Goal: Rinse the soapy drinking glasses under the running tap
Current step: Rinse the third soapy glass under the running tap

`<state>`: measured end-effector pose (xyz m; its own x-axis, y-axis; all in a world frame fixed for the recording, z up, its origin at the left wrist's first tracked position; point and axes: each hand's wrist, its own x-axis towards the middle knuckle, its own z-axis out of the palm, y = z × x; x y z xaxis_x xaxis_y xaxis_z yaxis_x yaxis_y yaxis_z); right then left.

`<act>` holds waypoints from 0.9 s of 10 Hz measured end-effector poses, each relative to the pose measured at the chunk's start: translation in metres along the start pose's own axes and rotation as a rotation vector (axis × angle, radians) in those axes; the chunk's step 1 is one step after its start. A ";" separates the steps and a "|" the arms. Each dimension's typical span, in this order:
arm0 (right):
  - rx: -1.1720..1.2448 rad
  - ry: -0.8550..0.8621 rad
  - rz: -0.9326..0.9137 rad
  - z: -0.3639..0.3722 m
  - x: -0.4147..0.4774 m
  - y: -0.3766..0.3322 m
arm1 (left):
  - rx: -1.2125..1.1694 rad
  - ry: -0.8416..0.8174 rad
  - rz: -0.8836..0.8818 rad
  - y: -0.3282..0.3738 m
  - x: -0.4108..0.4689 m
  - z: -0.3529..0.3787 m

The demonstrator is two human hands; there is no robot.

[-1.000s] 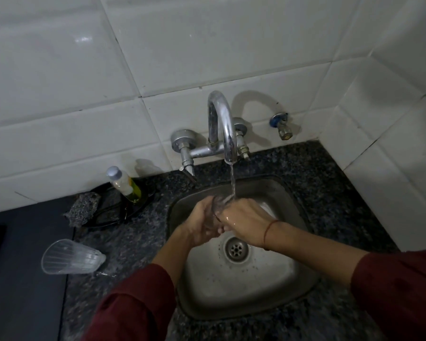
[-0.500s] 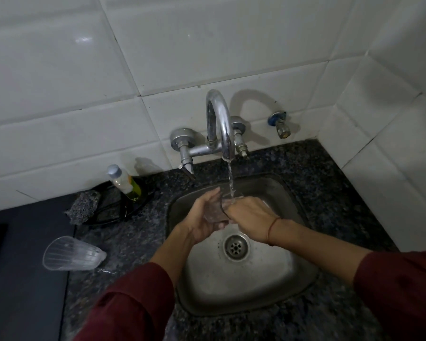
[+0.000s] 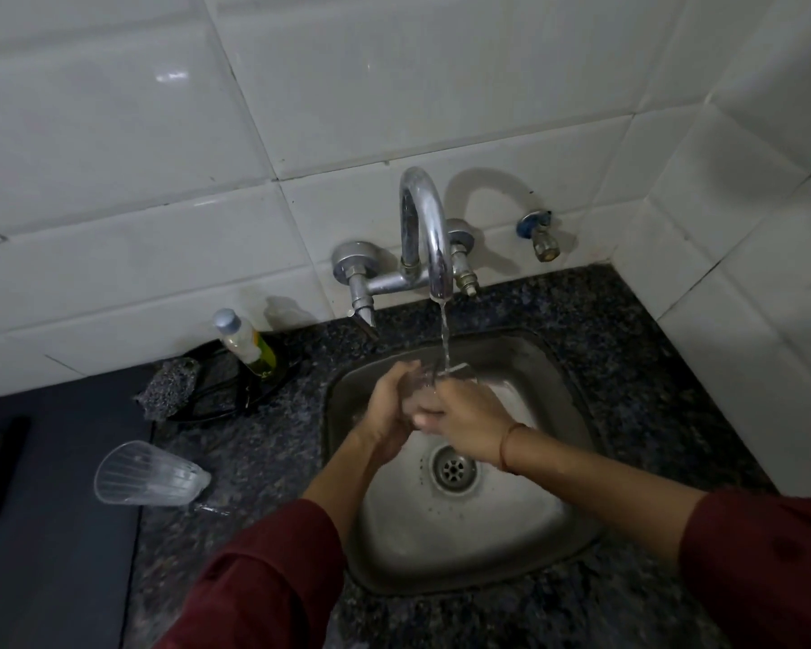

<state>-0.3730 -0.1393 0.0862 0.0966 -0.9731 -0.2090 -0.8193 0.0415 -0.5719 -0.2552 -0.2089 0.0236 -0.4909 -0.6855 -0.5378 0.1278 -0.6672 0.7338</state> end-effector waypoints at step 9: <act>1.355 0.080 0.568 -0.008 0.005 -0.003 | 0.106 0.093 0.207 -0.012 -0.010 0.010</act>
<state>-0.3744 -0.1459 0.0933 -0.1175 -0.7621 -0.6367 0.4127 0.5457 -0.7293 -0.2604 -0.1912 0.0248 -0.3819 -0.8313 -0.4038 0.1235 -0.4788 0.8692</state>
